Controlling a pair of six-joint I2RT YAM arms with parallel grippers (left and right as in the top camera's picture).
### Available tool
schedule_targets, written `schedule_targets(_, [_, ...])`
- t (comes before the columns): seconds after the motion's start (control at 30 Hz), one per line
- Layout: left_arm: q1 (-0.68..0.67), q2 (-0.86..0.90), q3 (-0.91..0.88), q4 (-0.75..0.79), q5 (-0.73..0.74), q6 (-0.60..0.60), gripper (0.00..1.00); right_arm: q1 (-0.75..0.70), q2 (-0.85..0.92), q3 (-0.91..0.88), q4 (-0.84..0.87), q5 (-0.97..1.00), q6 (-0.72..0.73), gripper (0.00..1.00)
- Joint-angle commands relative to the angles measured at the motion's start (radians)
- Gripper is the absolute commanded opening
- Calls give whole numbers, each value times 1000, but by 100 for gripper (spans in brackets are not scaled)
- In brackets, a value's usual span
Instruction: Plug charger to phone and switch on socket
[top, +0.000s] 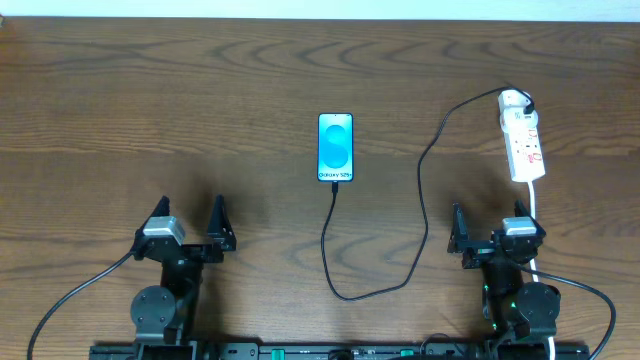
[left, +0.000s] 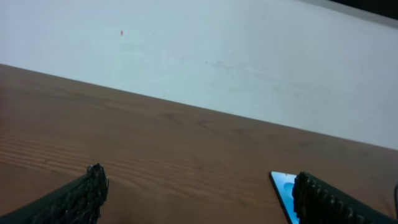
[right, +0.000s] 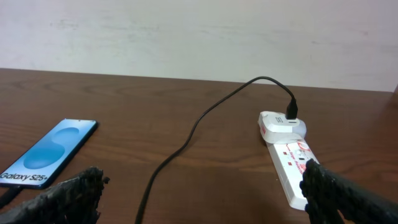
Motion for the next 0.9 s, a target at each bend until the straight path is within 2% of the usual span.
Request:
schedule_targets(0.0, [6, -11, -31, 9, -29, -15, 96, -9, -6, -2, -3, 5, 14, 99])
schedule_targets(0.2, [7, -11, -31, -11, -29, 61, 96, -9, -6, -2, -3, 5, 13, 99])
schedule_targets(0.3, [22, -11, -31, -134, -58, 113, 96, -9, -6, -2, -3, 5, 14, 99])
schedule_targets(0.43, [43, -11, -31, -144, -70, 186, 96, -9, -6, -2, -3, 5, 14, 99])
schedule_targets(0.63, [51, -11, -31, -145, -70, 237, 96, -9, -6, -2, -3, 5, 14, 99])
schedule_targets(0.87, [50, -11, -31, -145, -66, 236, 96, -9, -6, -2, -3, 5, 13, 99])
